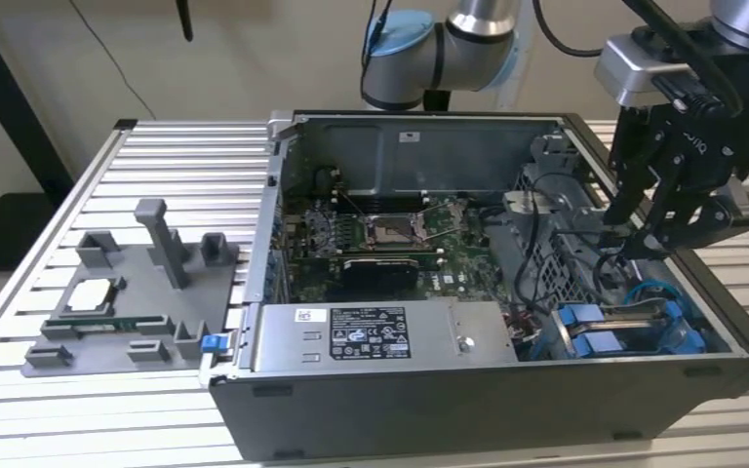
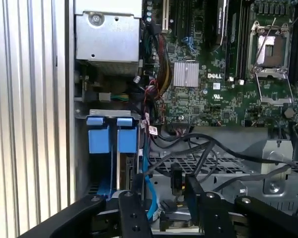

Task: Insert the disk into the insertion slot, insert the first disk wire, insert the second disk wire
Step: 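Insert the disk into the insertion slot, then insert the first disk wire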

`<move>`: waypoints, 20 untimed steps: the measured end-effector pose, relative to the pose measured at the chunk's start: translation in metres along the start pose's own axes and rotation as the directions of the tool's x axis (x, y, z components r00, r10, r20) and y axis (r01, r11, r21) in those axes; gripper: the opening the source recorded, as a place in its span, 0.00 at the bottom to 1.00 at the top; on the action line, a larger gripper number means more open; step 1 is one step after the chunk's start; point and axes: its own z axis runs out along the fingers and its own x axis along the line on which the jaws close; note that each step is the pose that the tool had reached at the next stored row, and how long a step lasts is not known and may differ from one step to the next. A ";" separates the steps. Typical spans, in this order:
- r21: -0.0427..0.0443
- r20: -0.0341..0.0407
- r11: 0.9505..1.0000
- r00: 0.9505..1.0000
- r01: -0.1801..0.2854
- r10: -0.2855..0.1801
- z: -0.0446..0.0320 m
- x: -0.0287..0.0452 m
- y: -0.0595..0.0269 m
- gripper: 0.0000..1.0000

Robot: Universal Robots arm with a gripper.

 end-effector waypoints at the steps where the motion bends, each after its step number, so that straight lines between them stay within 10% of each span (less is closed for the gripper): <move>1: -0.001 0.000 1.000 1.000 0.000 0.000 0.0008 -0.0008 0.0000 1.00; 5: -0.007 0.002 1.000 1.000 -0.002 0.002 0.0038 -0.0031 0.0001 1.00; 6: -0.009 0.002 1.000 1.000 -0.003 0.003 0.0044 -0.0032 0.0001 0.00; 20: -0.006 0.025 0.999 0.998 -0.049 0.049 0.0102 -0.0030 0.0013 0.00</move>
